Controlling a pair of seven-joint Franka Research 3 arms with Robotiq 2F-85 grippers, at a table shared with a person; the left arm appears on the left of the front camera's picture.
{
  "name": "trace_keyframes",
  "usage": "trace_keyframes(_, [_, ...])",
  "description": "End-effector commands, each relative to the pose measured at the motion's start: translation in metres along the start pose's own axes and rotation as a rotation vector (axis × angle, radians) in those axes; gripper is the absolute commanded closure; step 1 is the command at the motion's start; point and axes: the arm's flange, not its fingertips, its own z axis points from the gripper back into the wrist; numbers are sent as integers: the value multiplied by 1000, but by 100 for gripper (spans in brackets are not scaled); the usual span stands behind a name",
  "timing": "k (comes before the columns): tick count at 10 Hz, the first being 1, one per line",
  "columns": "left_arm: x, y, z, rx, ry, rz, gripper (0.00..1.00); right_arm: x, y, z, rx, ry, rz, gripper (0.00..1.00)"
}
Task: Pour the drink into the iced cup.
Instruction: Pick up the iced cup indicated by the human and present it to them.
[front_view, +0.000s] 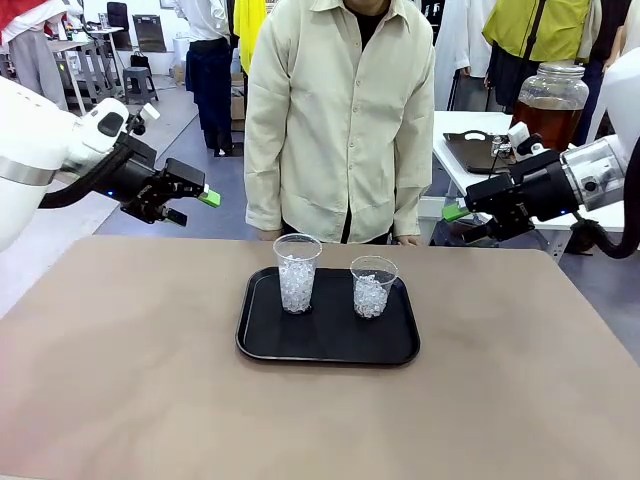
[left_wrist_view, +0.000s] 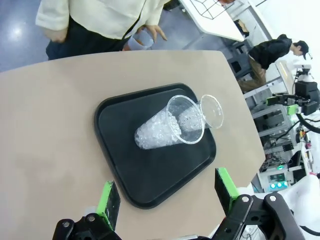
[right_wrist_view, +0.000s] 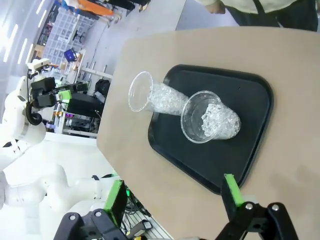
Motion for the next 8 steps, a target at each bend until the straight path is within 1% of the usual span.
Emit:
trace_keyframes(1, [14,6,14,-139,-6,102,0,20,0,5,100,13,-147,0])
trace_keyframes(2, [28,17,23,-215,-10,191,0,32,-6,13,174,19,-224,0])
trace_keyframes(3, [38,25,26,-287,-6,248,0,41,-13,20,233,27,-282,0])
trace_keyframes(5, [51,42,23,-390,15,310,0,51,-28,25,317,32,-354,0])
trace_keyframes(6, [53,55,17,-474,51,382,0,54,-42,23,386,49,-419,0])
trace_keyframes(7, [54,67,9,-506,71,449,0,55,-54,19,429,63,-469,0])
trace_keyframes(8, [53,76,-2,-530,102,490,0,55,-66,12,445,72,-502,0])
